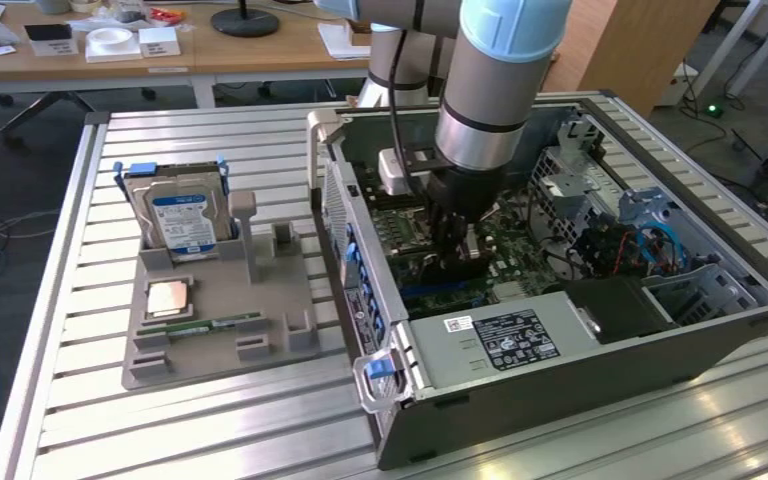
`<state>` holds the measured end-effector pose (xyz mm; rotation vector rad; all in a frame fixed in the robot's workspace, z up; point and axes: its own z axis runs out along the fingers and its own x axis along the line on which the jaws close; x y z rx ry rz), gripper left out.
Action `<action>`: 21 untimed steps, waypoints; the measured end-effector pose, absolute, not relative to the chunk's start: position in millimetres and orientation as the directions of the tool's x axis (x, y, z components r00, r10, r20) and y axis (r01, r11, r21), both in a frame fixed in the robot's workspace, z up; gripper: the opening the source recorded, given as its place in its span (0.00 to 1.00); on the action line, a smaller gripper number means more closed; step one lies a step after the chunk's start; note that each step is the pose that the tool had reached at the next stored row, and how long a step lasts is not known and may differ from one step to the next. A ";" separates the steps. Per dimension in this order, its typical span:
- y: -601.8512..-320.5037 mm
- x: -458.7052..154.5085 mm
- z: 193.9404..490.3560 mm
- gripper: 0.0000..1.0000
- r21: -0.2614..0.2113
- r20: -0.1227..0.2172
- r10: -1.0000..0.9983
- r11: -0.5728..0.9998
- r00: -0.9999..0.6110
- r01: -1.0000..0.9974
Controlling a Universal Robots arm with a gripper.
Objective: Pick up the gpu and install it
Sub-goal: 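Insert the gpu into the slot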
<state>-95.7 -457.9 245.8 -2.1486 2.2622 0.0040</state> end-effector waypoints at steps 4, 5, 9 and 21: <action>-457.9 -99.9 245.6 0.26 -0.014 -0.018 -0.999 0.052 -0.052 -0.999; -457.9 -100.4 245.6 0.26 -0.014 -0.018 -0.999 0.052 -0.052 -0.999; -457.9 -101.0 245.6 0.26 -0.014 -0.018 -0.999 0.052 -0.052 -0.999; -457.9 -101.1 244.6 0.26 -0.013 -0.018 -0.998 0.052 -0.052 -0.999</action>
